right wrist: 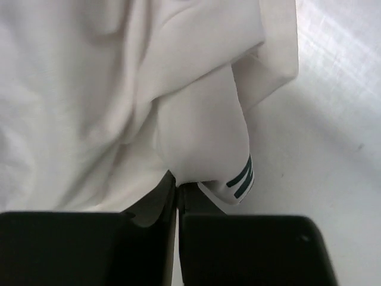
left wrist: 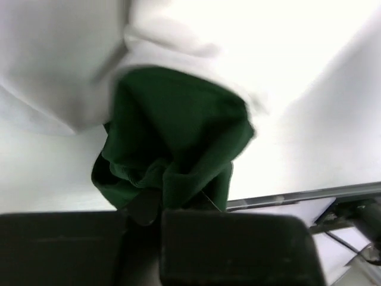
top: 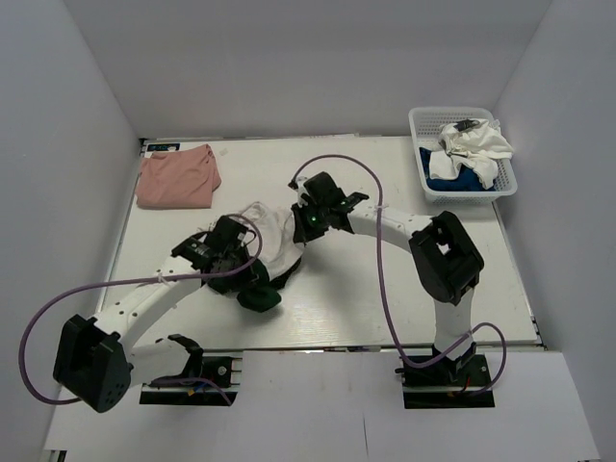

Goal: Fold and stack the t-shirts

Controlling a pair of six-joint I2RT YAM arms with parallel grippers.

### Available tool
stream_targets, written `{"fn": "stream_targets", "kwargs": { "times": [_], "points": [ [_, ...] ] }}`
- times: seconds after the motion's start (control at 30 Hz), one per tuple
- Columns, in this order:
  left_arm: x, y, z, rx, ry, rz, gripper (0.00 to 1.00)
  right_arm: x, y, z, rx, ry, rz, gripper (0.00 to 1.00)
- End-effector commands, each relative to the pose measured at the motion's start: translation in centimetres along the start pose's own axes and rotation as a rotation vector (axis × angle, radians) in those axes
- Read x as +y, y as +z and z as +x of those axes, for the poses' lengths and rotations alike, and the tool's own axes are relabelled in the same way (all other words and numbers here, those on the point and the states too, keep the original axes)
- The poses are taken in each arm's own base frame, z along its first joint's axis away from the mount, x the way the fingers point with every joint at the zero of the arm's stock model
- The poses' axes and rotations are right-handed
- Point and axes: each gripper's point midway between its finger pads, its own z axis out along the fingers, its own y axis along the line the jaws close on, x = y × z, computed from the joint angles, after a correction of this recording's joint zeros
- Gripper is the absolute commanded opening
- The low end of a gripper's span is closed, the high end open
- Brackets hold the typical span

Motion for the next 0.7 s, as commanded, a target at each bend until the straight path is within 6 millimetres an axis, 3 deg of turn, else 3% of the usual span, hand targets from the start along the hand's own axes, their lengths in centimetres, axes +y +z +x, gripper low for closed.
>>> {"fn": "stream_targets", "kwargs": {
  "times": [0.0,0.07,0.1,0.17,0.2,0.23,0.27,0.3,0.33,0.37,0.4,0.43,0.47,0.5,0.53,0.57,0.63,0.67],
  "points": [
    [-5.0,-5.1,-6.1,-0.228,0.082,0.125,0.0,3.3,-5.5,-9.6,-0.3,-0.106,-0.034,0.0],
    [-6.9,-7.8,-8.1,-0.302,0.149,0.171,0.0,3.1,-7.5,-12.2,-0.386,-0.129,0.02,0.0],
    [-9.1,-10.4,-10.1,-0.372,0.172,0.23,0.0,3.9,-10.2,-14.2,-0.46,-0.148,0.035,0.0],
    [-11.3,-12.2,-12.0,-0.423,0.245,0.271,0.0,2.7,-13.1,-16.8,-0.564,-0.159,0.139,0.0],
    [-13.7,-15.5,-13.7,-0.494,0.276,0.336,0.0,2.7,-15.5,-18.1,-0.631,-0.172,0.188,0.0],
    [-14.9,-16.9,-14.7,-0.522,0.305,0.362,0.0,2.5,-18.8,-20.0,-0.717,-0.164,0.24,0.0],
    [-16.4,-17.0,-15.7,-0.526,0.367,0.37,0.0,2.7,-21.4,-21.3,-0.784,-0.172,0.264,0.0],
    [-18.7,-21.0,-17.4,-0.608,0.397,0.432,0.0,1.9,-23.6,-22.2,-0.834,-0.193,0.341,0.0],
    [-19.9,-22.4,-18.6,-0.647,0.419,0.45,0.0,2.3,-28.1,-24.5,-0.944,-0.183,0.397,0.0],
    [-20.8,-23.5,-19.5,-0.677,0.455,0.453,0.0,1.8,-30.8,-25.3,-0.992,-0.188,0.474,0.0],
    [-22.8,-26.0,-21.3,-0.729,0.473,0.478,0.0,1.9,-34.2,-26.7,-1.063,-0.213,0.526,0.0],
    [-23.8,-27.1,-22.2,-0.759,0.49,0.488,0.0,2.2,-38.2,-27.8,-1.172,-0.189,0.577,0.0],
    [-25.3,-31.4,-23.0,-0.851,0.504,0.554,0.0,1.3,-40.3,-28.0,-1.204,-0.191,0.671,0.0],
    [-26.1,-31.8,-23.4,-0.865,0.525,0.571,0.0,1.8,-44.1,-29.2,-1.344,-0.166,0.693,0.0],
    [-27.6,-32.4,-24.0,-0.898,0.551,0.624,0.0,1.4,-47.1,-28.9,-1.383,-0.167,0.784,0.0],
    [-28.2,-33.0,-24.4,-0.925,0.539,0.651,0.0,1.6,-49.2,-29.0,-1.432,-0.16,0.807,0.0],
    [-29.1,-37.2,-24.2,-1.042,0.541,0.759,0.0,2.4,-52.8,-28.9,-1.513,-0.171,0.836,0.0],
    [-29.3,-37.1,-24.0,-1.04,0.542,0.78,0.0,3.1,-54.9,-28.8,-1.56,-0.176,0.826,0.0]
  ]
}}
